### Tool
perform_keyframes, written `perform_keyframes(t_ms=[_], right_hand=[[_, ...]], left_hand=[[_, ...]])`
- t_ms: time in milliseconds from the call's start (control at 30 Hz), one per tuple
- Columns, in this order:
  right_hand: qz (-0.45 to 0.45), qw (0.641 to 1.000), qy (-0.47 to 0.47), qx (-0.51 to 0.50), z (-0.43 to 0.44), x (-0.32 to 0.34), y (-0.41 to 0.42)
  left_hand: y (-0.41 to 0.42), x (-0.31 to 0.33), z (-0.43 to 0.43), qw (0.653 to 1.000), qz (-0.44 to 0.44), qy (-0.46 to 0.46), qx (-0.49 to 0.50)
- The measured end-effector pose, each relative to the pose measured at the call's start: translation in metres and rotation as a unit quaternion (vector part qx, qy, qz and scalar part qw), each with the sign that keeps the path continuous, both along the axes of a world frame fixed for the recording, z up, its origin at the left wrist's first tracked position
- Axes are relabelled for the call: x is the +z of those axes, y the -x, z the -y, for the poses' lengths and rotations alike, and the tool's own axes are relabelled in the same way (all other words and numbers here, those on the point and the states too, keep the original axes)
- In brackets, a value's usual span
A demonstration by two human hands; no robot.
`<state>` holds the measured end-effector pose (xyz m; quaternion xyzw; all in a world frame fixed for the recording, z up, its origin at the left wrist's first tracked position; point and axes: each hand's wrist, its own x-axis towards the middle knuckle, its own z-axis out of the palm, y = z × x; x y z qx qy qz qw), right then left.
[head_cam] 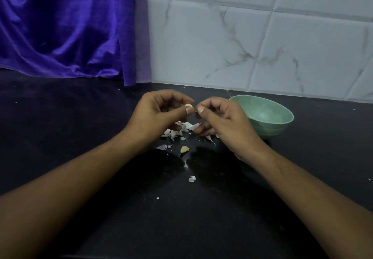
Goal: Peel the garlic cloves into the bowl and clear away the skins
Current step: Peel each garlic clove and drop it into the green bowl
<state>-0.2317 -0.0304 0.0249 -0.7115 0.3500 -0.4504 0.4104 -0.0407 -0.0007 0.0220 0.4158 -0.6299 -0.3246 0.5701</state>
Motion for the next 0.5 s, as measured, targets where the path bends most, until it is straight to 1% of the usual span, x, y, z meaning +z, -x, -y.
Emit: perform_keyframes(t_ms=[200,300,400,500], right_hand=[[0.018,0.999,0.025,-0.018,0.0021,-0.0002,0.0016],[0.005,0.998,0.054,-0.029,0.0046,-0.001,0.0022],[-0.012,0.997,0.077,-0.026,0.005,-0.0015,0.0025],[-0.007,0.996,0.082,-0.016,0.0018,-0.001,0.0003]], left_hand=[[0.0007,0.0005,0.0004,0.997,-0.054,-0.055,0.008],[0.0006,0.001,-0.0002,0.993,-0.08,-0.084,0.003],[0.0005,0.0,0.0005,0.99,-0.09,-0.106,0.001],[0.0014,-0.0014,0.0014,0.988,-0.094,-0.119,-0.002]])
